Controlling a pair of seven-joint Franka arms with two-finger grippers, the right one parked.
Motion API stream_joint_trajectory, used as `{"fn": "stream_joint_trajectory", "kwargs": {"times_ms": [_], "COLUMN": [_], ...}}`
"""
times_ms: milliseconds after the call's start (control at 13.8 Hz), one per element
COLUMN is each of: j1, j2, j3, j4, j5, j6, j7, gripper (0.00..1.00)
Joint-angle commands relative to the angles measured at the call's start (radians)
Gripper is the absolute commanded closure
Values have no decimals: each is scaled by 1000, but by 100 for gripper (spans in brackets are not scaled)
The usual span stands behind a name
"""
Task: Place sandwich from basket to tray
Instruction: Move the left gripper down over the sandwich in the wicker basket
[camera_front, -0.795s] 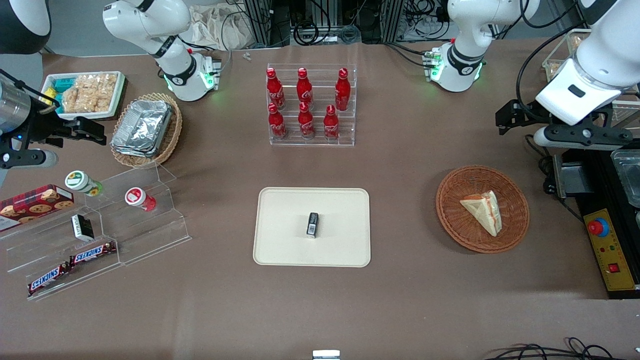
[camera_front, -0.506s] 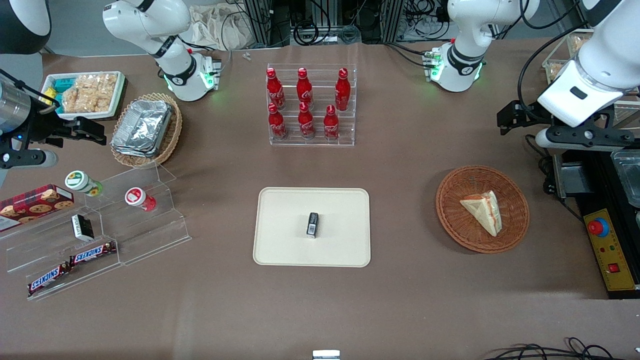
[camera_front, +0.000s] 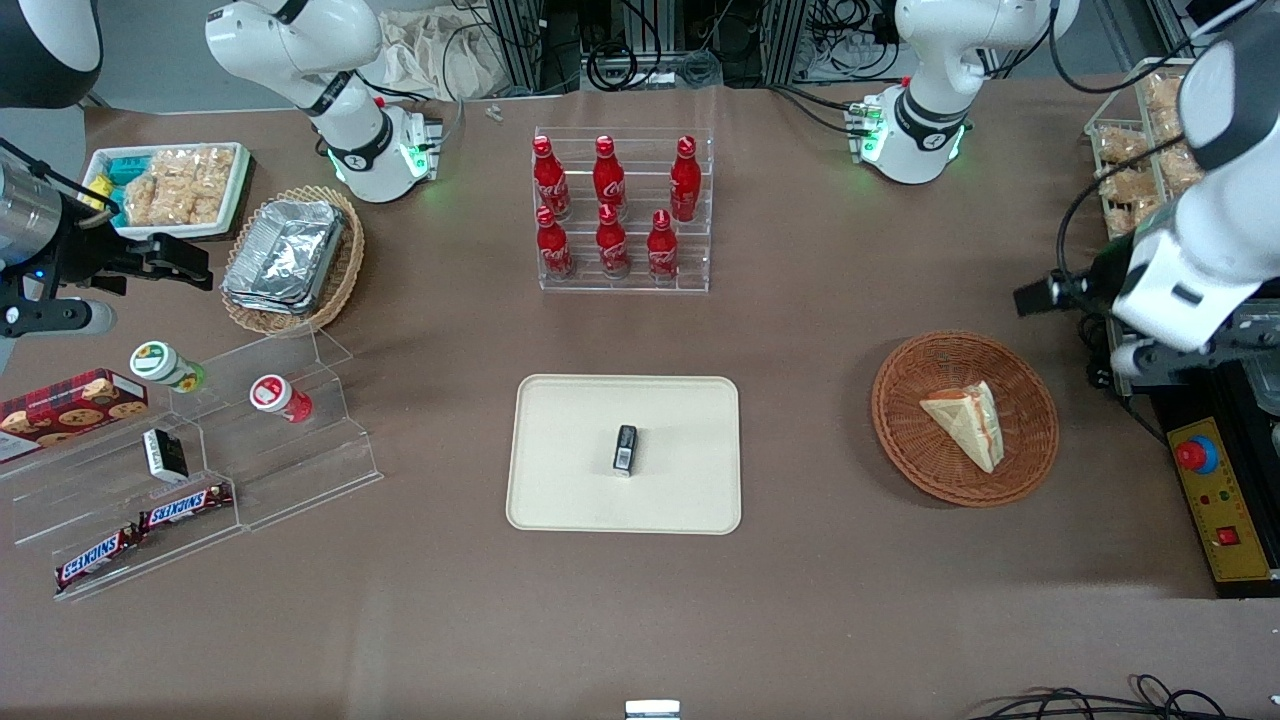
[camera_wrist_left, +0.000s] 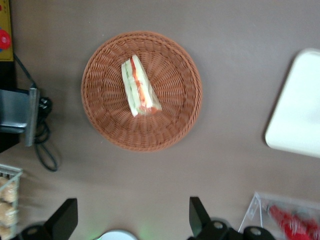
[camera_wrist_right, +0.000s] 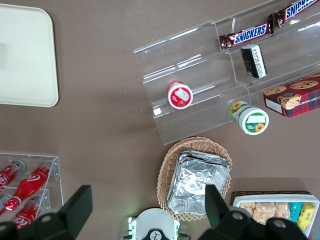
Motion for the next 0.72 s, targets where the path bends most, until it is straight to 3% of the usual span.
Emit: {"fn": "stream_joint_trajectory", "kwargs": {"times_ms": [0, 217, 434, 651], "j1": [-2, -2, -2, -1], "j2": [-7, 45, 85, 144], "j3": [-2, -2, -2, 15], "j4": [-174, -328, -461, -509], "j5": [7, 41, 127, 129], "j6": [199, 427, 637, 756], "j7": [-140, -246, -337, -377], "gripper": [0, 0, 0, 0]}}
